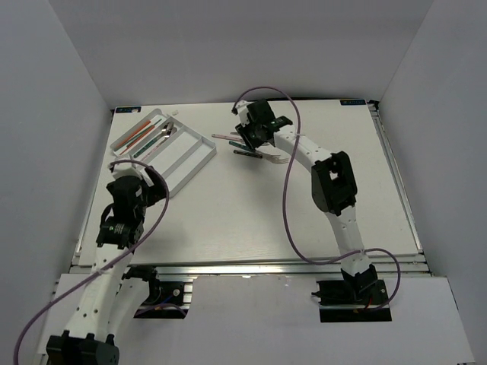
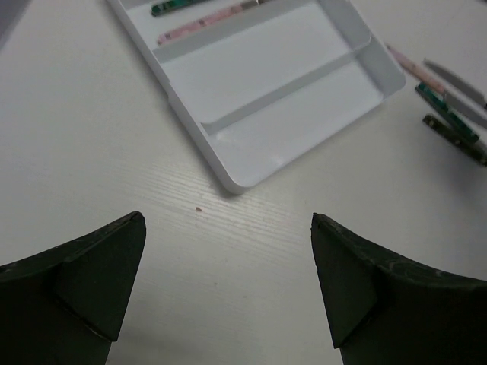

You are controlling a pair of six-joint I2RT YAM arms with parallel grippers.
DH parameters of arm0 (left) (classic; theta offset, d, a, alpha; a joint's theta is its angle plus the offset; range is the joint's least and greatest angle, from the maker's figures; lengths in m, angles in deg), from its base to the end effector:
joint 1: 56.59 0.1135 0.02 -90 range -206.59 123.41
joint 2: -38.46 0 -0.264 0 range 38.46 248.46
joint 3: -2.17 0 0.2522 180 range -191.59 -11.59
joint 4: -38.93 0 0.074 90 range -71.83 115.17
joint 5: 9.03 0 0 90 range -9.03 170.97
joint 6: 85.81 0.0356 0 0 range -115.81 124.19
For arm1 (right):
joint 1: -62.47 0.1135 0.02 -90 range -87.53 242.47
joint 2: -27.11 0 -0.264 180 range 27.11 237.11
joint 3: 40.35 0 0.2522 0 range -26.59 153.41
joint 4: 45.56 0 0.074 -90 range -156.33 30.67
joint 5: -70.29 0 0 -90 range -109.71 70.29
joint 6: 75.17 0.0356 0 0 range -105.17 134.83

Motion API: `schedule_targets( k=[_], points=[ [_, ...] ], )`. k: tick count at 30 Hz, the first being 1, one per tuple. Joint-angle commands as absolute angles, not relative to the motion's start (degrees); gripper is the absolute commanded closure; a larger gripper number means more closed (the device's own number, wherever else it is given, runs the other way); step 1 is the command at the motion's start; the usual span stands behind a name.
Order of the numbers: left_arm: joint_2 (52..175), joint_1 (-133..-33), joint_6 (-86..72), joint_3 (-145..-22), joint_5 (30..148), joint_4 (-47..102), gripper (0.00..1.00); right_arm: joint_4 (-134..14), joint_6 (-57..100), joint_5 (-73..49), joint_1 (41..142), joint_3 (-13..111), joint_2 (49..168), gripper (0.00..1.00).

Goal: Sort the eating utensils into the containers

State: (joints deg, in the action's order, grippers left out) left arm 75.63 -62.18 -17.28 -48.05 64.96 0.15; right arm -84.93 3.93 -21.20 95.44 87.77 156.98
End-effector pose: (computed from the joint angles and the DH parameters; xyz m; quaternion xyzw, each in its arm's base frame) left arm 0.1530 -0.0051 0.2830 -0.1892 0.8203 -0.0086 0.5397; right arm 0.4400 0.2843 0.2363 -0.3351 0.8464 0.0676 0.4083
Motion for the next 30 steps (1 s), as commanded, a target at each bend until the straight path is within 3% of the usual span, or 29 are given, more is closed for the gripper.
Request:
schedule_targets(
  k=[1,23,30],
  points=[
    [80.4,-64.5,-17.3,-49.2,65.8,-0.6,0.02,-91.8,-5.7,-20.2,95.5,95.1,162.0,0.56],
    [82.8,-66.2,-16.5,-48.7,69.6,0.6,0.02,-88.6,-15.3,-14.6,95.5,89.9,167.9,0.61],
    [82.8,-66.2,-16.4,-48.6,70.6,0.9,0.02,-83.8,-15.0,-14.0,95.4,83.7,162.5,0.58]
  ],
)
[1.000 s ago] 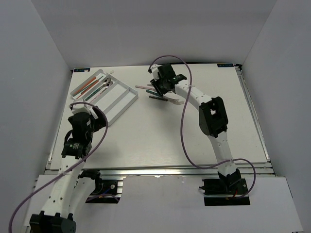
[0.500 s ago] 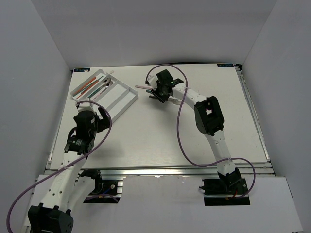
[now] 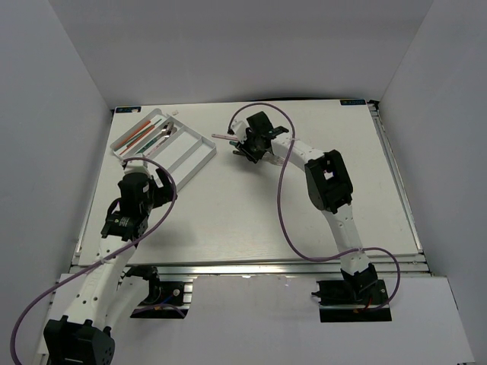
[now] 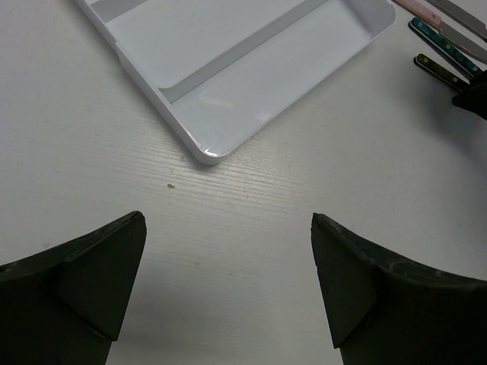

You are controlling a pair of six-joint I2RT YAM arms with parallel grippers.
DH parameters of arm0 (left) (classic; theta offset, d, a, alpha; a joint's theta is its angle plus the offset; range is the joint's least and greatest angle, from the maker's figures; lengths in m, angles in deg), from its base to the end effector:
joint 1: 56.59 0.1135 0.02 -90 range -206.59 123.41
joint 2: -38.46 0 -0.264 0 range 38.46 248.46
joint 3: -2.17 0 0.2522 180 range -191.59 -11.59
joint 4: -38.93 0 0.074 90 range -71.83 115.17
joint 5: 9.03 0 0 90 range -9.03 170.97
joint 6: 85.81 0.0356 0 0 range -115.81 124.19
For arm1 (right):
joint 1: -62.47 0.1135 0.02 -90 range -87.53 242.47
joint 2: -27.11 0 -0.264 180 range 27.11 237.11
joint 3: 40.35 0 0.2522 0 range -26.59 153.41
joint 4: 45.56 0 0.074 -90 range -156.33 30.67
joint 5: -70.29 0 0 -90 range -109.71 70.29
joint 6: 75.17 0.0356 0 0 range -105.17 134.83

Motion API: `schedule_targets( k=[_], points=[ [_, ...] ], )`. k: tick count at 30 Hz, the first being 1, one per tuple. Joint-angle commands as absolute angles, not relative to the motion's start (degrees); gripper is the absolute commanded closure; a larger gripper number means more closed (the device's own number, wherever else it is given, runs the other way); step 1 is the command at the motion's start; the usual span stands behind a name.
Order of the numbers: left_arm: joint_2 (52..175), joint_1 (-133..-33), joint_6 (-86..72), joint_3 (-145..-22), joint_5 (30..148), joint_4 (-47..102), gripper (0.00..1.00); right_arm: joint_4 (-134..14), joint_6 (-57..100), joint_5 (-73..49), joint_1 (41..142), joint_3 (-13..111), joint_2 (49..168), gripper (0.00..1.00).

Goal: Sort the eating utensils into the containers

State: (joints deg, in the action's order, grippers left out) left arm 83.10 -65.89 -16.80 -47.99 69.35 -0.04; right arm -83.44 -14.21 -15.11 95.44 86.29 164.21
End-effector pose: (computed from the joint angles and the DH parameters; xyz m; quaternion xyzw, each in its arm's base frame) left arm 0.1729 -0.0210 0.2632 -0.1369 0.8667 -0.0371 0.4782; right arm 0.4466 0.2931 0.1656 -0.4933 0.7931 0.0497 0.3538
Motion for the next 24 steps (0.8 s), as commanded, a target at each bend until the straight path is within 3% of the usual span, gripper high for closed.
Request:
schedule_targets(
  k=[1,9,16,18,22,24],
  points=[
    [83.0,-66.3,-16.3,-48.5,70.8,1.0,0.02,-84.3,-15.1,-14.4,95.5,85.2,163.4,0.57],
    [83.0,-66.5,-16.2,-48.5,71.4,1.1,0.02,-93.3,-16.3,-14.3,95.1,92.1,172.0,0.51],
    [83.2,-66.6,-16.0,-48.5,72.1,1.2,0.02,-102.6,-15.3,-7.2,95.2,95.1,173.5,0.74],
    [83.3,-66.6,-16.0,-48.5,72.1,1.2,0.02,-102.8,-14.9,-4.5,95.2,92.5,171.5,0.79],
    [83.1,-66.6,-16.0,-48.6,72.1,1.3,0.02,-101.8,-13.2,-1.3,95.3,87.2,167.6,0.98],
    [83.0,-66.6,-15.9,-48.6,72.5,1.3,0.02,-98.6,-10.1,-0.3,95.4,85.0,164.5,1.0]
  ],
)
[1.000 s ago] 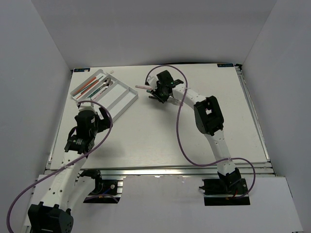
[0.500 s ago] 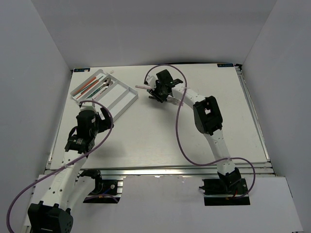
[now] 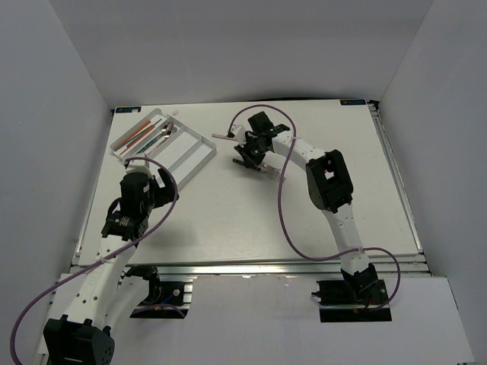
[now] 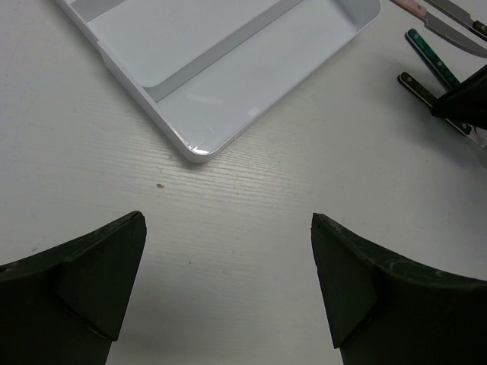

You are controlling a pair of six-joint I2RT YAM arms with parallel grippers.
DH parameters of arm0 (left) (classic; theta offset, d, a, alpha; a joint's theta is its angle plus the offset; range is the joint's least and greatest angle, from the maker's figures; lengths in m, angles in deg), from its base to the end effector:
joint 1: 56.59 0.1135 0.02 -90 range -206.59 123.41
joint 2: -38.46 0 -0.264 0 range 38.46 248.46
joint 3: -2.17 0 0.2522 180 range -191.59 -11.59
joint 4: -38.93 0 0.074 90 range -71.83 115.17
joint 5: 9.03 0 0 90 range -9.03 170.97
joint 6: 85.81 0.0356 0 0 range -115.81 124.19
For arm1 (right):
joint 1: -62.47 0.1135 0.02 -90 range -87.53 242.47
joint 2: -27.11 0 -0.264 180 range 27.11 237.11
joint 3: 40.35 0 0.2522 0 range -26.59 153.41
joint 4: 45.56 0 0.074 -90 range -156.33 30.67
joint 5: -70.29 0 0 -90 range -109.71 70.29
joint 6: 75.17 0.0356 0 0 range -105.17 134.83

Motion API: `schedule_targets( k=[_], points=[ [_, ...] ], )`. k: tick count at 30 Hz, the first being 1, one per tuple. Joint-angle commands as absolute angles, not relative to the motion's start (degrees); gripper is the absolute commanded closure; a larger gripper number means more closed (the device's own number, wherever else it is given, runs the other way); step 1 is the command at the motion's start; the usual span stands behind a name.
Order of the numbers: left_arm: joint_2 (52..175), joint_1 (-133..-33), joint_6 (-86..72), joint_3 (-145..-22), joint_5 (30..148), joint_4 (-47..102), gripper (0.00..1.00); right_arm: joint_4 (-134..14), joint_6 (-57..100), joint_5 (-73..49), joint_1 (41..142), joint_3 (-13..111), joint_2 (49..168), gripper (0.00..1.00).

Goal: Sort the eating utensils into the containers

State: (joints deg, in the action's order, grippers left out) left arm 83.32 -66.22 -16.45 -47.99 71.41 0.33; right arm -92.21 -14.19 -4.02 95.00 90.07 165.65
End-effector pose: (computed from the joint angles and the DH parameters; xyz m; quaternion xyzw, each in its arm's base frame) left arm 0.1737 -0.0235 0.2631 -0.1235 0.8692 -0.0528 0.4759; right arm 0.4417 0.2931 0.1642 -0.5186 0.7901 0.1392 0.2957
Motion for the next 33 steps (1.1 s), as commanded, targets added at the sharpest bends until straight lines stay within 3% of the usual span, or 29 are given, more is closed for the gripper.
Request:
schedule_targets(
  k=[1,9,20,22,27,33],
  points=[
    [82.8,-66.7,-15.8,-48.8,73.0,1.4,0.02,-96.2,-8.1,-0.5,95.5,81.7,162.9,1.0],
    [79.4,-66.8,-20.1,-46.8,81.3,6.0,0.02,-75.4,10.3,-11.5,95.9,68.0,144.7,1.0],
    [73.7,-66.9,-27.0,-42.0,88.1,11.6,0.02,-74.1,6.6,-14.3,96.9,59.8,132.9,1.0],
    [73.8,-66.9,-29.2,-40.8,93.6,13.9,0.02,-74.5,9.2,-13.6,97.2,60.3,131.4,1.0],
    [73.6,-68.1,-38.5,-33.8,107.2,34.6,0.02,-69.5,29.8,-16.7,97.8,55.3,122.2,1.0],
    [80.4,-79.2,-42.1,-34.4,104.7,48.9,0.02,-64.1,43.9,-29.5,105.9,47.3,113.7,1.0]
  ],
)
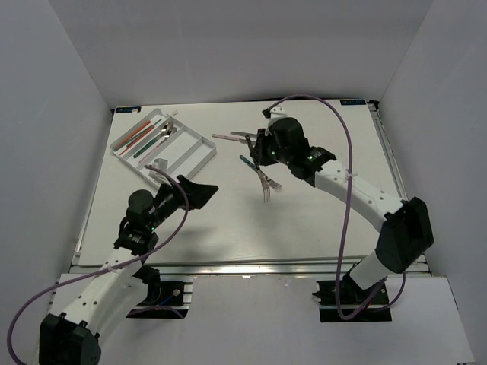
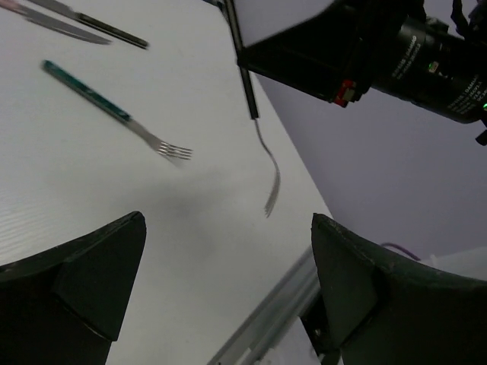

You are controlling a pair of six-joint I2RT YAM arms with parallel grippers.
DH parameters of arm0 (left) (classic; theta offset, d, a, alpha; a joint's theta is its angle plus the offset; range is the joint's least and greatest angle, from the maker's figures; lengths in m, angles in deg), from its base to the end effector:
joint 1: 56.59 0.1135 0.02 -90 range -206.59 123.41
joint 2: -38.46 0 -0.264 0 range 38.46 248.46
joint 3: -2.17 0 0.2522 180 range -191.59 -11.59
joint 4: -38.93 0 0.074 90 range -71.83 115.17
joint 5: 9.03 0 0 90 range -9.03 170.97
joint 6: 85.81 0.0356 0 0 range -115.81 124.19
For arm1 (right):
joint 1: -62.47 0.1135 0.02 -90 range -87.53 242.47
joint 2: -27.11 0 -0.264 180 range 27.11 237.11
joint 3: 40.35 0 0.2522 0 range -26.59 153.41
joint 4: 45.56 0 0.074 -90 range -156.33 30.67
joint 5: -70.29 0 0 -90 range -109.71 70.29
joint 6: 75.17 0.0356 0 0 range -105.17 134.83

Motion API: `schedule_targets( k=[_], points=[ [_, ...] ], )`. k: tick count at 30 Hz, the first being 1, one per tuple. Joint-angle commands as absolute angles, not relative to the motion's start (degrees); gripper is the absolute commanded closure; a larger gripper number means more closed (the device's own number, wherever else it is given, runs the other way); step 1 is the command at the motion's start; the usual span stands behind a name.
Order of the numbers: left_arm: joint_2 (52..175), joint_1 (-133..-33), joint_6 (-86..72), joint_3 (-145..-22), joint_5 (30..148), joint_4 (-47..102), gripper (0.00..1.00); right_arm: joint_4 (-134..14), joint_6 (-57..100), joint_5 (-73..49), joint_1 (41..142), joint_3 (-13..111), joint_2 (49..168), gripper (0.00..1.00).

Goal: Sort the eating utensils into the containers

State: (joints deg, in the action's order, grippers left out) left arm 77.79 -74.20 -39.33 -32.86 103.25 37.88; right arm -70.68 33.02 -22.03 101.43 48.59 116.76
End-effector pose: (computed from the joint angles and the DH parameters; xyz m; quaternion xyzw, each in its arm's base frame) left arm 0.1615 -0.0654 0.2519 -0.0358 0.7361 -0.4589 0.4962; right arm 0.2880 0.2310 0.3266 -0.1421 0.8351 0.2390 0.4746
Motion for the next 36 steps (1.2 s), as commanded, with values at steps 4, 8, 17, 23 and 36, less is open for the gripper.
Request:
schedule_targets(
  k=[4,8,17,23,36],
  points=[
    [86.4,-85.9,-38.6,-38.5,99.9,50.4,0.03,-60.0,50.4,-36.0,110.2,42.6,108.4,1.0],
    [92.4,-90.2,-36.8,-42.2,98.1,50.8,0.08,-56.8,53.4,-37.8,113.9,40.0,105.9,1.0],
    [96.3,-91.6,-32.0,-45.2,93.0,45.5,0.39,-57.1,53.9,-40.4,119.4,39.7,103.4,1.0],
    [97.1,-91.6,-29.5,-47.0,91.8,43.0,0.56,-56.6,54.3,-38.9,120.4,38.7,103.0,1.0],
    [107.3,-91.1,-2.5,-60.9,68.9,20.8,1.0,-64.2,54.8,-45.8,113.9,28.9,86.9,0.11]
  ],
)
